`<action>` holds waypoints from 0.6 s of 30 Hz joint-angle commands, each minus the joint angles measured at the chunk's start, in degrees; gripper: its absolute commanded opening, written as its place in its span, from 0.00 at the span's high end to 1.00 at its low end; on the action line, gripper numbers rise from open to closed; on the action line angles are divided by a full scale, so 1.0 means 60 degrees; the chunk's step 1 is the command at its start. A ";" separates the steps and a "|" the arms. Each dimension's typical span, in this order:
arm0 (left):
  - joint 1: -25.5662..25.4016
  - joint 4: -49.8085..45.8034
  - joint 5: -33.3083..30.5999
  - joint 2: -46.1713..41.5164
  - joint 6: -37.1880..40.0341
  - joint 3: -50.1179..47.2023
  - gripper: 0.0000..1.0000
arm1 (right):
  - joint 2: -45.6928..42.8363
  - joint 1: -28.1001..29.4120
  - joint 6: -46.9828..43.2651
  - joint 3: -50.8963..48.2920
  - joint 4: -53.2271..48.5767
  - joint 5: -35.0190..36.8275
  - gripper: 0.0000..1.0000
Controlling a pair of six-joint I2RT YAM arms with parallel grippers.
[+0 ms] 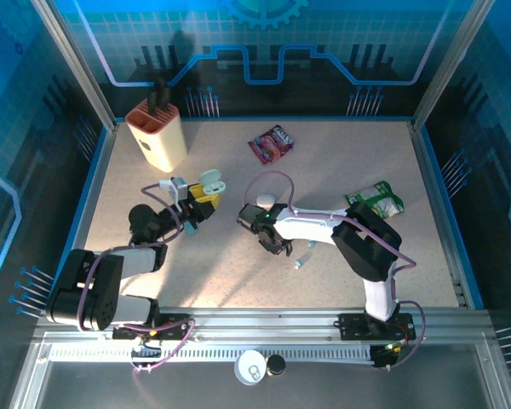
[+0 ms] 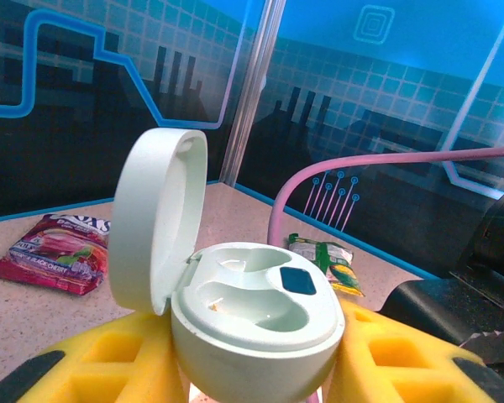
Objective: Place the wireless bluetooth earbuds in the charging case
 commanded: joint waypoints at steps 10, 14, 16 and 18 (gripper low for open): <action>0.0017 0.0383 0.0260 0.0344 0.0095 0.0005 0.63 | -0.1989 -0.1044 0.0776 -0.1228 0.1750 -0.2889 0.79; -0.0283 0.0033 0.0347 0.0452 0.0426 0.0145 0.63 | -0.3118 -0.1903 0.1381 -0.2196 0.3092 -0.4884 0.79; -0.0518 -0.0184 0.0360 0.0479 0.0700 0.0215 0.63 | -0.3645 -0.2437 0.1893 -0.2705 0.3854 -0.6066 0.79; -0.0728 -0.0273 0.0389 0.0517 0.0876 0.0247 0.63 | -0.4058 -0.2983 0.2435 -0.3182 0.4565 -0.7201 0.79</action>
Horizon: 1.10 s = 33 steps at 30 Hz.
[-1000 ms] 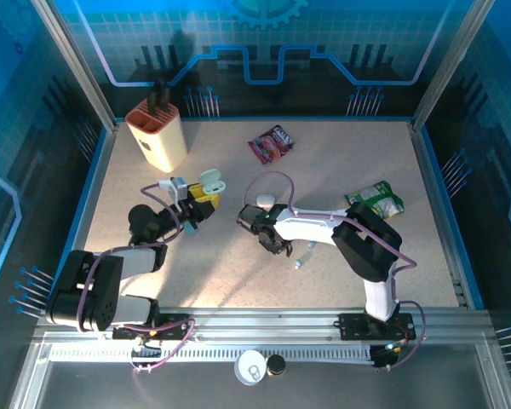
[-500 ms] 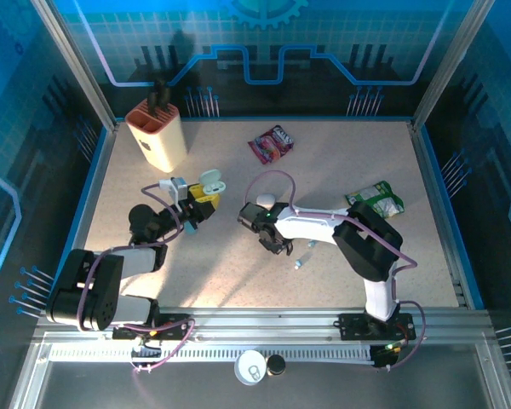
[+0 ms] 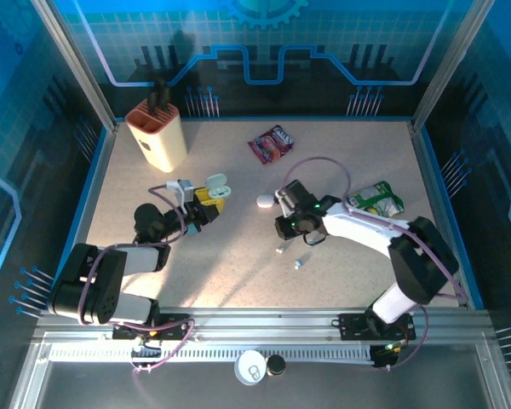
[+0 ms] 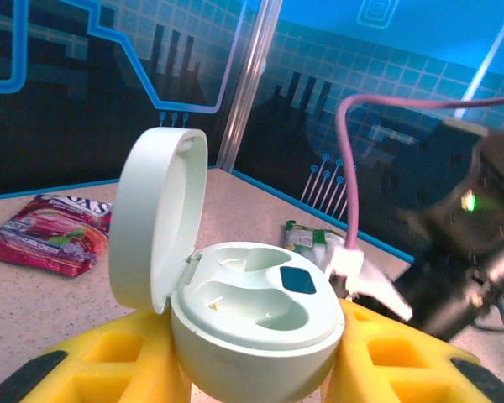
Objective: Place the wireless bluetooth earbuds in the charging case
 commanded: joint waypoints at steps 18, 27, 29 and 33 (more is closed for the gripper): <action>-0.1454 0.0030 0.0325 0.1111 0.1189 0.0679 0.63 | -0.1688 -0.2980 0.4450 -0.2911 0.4900 -0.7195 0.79; -0.1921 0.0626 0.0402 0.1897 0.1088 0.1023 0.63 | -0.1632 -0.3016 0.6487 -0.3433 0.7432 -0.7981 0.80; -0.1984 0.0619 0.0398 0.1947 0.1166 0.1034 0.63 | -0.1572 -0.3015 0.7106 -0.3580 0.8181 -0.8087 0.80; -0.2099 0.0619 0.0334 0.2049 0.1265 0.1058 0.63 | -0.1411 -0.2990 0.8048 -0.3825 0.9382 -0.8131 0.81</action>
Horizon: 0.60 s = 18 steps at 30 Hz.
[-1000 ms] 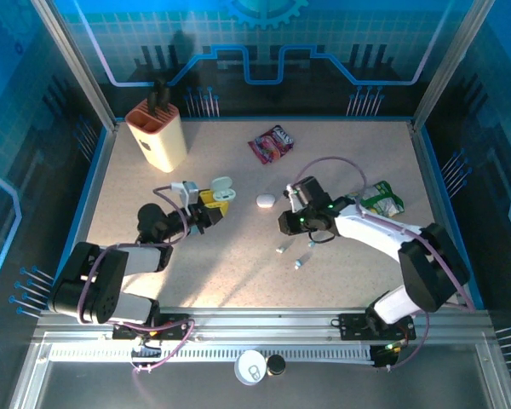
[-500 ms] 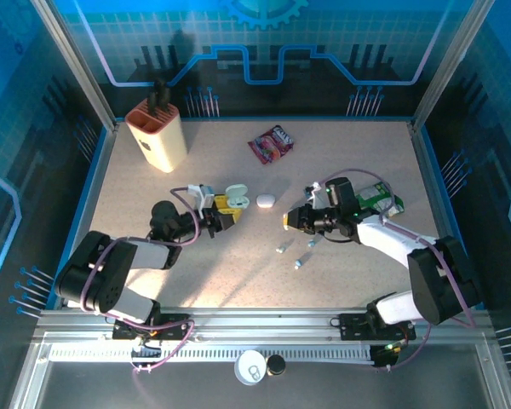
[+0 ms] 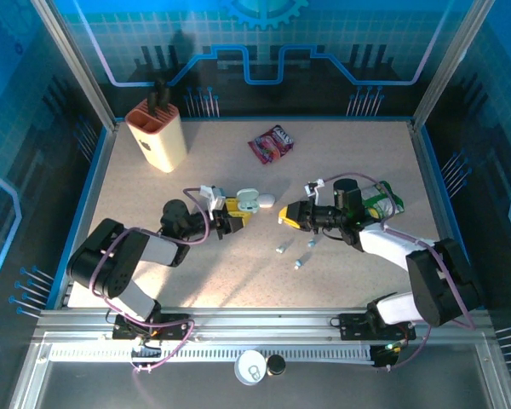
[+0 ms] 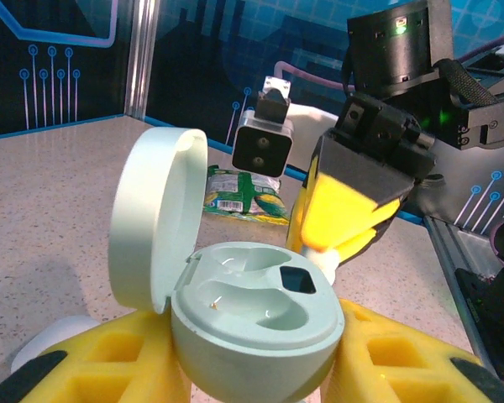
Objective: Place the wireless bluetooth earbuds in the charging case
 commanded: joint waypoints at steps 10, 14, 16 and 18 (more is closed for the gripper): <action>-0.0536 0.0484 -0.0005 0.0578 0.1025 0.0496 0.64 | 0.0615 0.0697 0.2223 -0.0221 0.3797 -0.0011 0.79; -0.0731 0.0484 -0.0330 0.0733 0.1568 0.0537 0.64 | 0.0505 0.1125 0.1743 0.0211 0.3244 0.0307 0.79; -0.0817 0.0487 -0.0539 0.0800 0.1802 0.0521 0.64 | 0.0433 0.1323 0.1390 0.0441 0.2749 0.0492 0.79; -0.0915 0.0488 -0.0740 0.0832 0.2007 0.0508 0.64 | 0.0367 0.1481 0.1052 0.0623 0.2302 0.0696 0.79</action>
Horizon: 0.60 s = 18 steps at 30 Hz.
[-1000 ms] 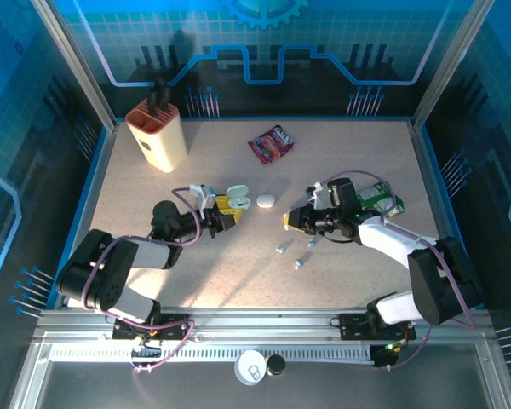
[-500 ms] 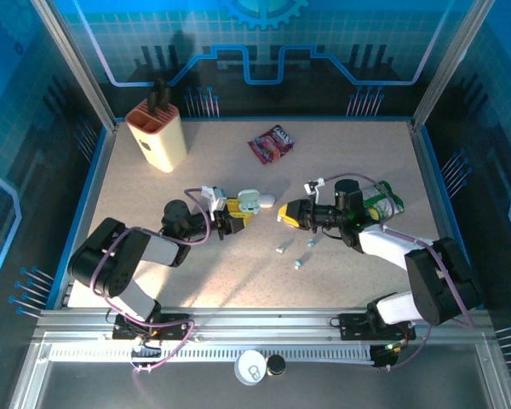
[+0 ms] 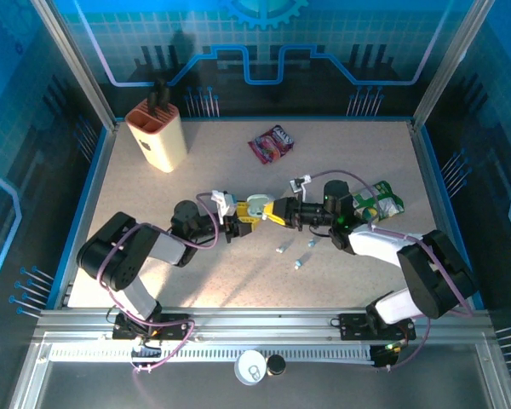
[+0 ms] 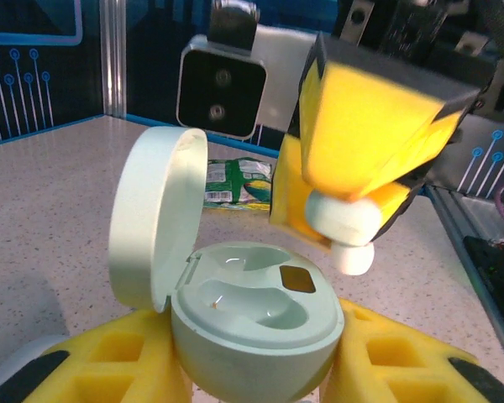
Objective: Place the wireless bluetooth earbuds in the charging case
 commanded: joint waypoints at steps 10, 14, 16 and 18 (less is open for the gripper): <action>-0.0443 0.0382 -0.0552 0.0338 0.0875 0.0407 0.65 | -0.0346 0.0626 -0.2136 0.1183 -0.2380 0.1247 0.79; -0.0543 0.0387 -0.0588 0.0394 0.0882 0.0495 0.65 | -0.0549 0.0695 -0.2614 0.1309 -0.3021 0.1609 0.79; -0.0595 0.0381 -0.0624 0.0434 0.0891 0.0531 0.65 | -0.0662 0.0747 -0.2823 0.1356 -0.3300 0.1788 0.79; -0.0640 0.0391 -0.0625 0.0491 0.0925 0.0571 0.65 | -0.0773 0.0797 -0.3021 0.1361 -0.3536 0.2004 0.79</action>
